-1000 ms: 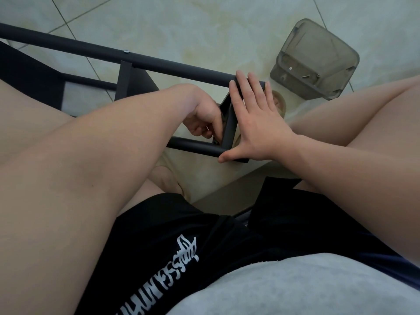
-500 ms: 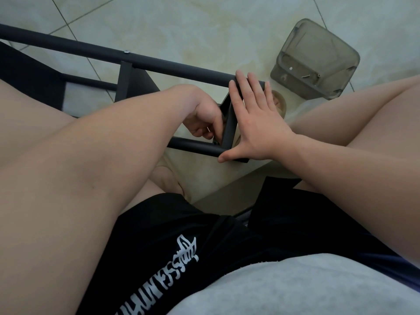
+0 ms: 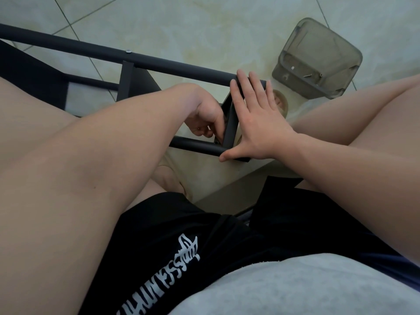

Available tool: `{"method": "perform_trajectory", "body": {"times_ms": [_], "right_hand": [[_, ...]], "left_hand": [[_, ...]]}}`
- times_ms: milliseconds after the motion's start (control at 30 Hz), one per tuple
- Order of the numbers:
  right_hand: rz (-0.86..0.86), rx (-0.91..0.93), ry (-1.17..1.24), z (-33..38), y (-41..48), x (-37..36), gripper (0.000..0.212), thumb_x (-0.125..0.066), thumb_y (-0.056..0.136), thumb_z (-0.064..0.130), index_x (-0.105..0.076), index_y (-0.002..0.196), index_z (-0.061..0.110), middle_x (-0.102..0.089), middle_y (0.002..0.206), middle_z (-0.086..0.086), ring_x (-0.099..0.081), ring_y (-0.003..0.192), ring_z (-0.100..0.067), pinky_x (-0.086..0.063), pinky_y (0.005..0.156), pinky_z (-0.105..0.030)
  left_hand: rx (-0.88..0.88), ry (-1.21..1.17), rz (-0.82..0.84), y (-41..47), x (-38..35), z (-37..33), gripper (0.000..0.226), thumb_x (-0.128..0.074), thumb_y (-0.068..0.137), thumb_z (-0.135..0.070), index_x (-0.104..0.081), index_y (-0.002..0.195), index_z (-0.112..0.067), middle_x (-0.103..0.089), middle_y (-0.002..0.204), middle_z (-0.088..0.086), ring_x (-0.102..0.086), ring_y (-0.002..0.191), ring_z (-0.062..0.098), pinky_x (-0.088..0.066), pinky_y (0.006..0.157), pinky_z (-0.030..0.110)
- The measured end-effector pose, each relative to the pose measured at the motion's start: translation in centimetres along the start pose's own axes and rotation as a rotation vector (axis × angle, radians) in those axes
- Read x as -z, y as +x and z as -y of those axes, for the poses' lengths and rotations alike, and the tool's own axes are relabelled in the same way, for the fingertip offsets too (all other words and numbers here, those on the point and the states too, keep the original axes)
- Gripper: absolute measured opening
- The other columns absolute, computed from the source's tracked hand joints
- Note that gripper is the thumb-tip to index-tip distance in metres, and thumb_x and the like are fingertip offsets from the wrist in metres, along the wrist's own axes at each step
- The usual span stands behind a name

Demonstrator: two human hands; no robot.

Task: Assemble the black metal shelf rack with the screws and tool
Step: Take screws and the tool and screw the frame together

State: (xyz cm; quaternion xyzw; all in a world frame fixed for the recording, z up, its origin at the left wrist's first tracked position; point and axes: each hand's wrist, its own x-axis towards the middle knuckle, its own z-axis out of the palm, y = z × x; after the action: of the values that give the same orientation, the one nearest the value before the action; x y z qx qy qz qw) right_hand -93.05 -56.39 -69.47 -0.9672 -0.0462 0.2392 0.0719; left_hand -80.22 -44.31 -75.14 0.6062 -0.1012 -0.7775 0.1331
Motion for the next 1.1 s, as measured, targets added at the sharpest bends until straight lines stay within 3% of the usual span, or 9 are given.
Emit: {"method": "perform_trajectory", "body": {"times_ms": [100, 400, 667, 933, 1100], "right_hand": [[0.002, -0.003, -0.006, 0.03, 0.02, -0.01, 0.157, -0.059, 0.054, 0.096, 0.009, 0.160, 0.002, 0.019, 0.167, -0.019, 0.019, 0.154, -0.037, 0.006, 0.125, -0.057], [-0.003, -0.001, -0.008, 0.02, 0.08, -0.12, 0.157, -0.055, 0.053, 0.097, 0.009, 0.160, 0.002, 0.019, 0.167, -0.019, 0.019, 0.154, -0.037, 0.007, 0.125, -0.056], [-0.004, -0.002, -0.009, 0.00, 0.02, 0.00, 0.158, -0.059, 0.053, 0.096, 0.008, 0.160, 0.002, 0.018, 0.167, -0.019, 0.018, 0.154, -0.038, 0.006, 0.125, -0.057], [-0.012, -0.002, -0.005, 0.03, 0.04, -0.10, 0.157, -0.057, 0.052, 0.097, 0.008, 0.160, 0.002, 0.018, 0.167, -0.019, 0.018, 0.154, -0.037, 0.008, 0.125, -0.056], [-0.014, -0.001, -0.012, 0.01, 0.05, -0.12, 0.157, -0.057, 0.053, 0.097, 0.007, 0.160, 0.002, 0.017, 0.167, -0.019, 0.017, 0.154, -0.038, 0.007, 0.125, -0.057]], "left_hand": [[0.031, 0.000, -0.015, 0.17, -0.10, 0.27, 0.011, -0.068, 0.088, -0.013, -0.073, 0.098, -0.015, -0.069, 0.086, -0.004, -0.046, 0.060, 0.009, -0.037, 0.059, 0.020], [0.001, 0.014, 0.030, 0.07, -0.33, 0.06, 0.017, -0.062, 0.088, -0.002, -0.067, 0.085, -0.018, -0.061, 0.071, -0.005, -0.045, 0.059, 0.007, -0.036, 0.059, 0.019], [0.029, -0.009, -0.005, 0.39, -0.67, 0.37, 0.008, -0.065, 0.089, -0.010, -0.070, 0.091, -0.016, -0.065, 0.081, -0.003, -0.051, 0.064, 0.010, -0.042, 0.064, 0.021], [-0.011, -0.010, 0.031, -0.04, -0.52, 0.03, 0.017, -0.060, 0.090, 0.000, -0.067, 0.087, -0.015, -0.061, 0.071, -0.003, -0.051, 0.063, 0.008, -0.039, 0.063, 0.021], [-0.008, -0.051, -0.006, -0.03, -0.45, 0.26, 0.013, -0.062, 0.090, -0.004, -0.069, 0.093, -0.014, -0.065, 0.077, -0.003, -0.055, 0.065, 0.009, -0.043, 0.063, 0.021]]}}
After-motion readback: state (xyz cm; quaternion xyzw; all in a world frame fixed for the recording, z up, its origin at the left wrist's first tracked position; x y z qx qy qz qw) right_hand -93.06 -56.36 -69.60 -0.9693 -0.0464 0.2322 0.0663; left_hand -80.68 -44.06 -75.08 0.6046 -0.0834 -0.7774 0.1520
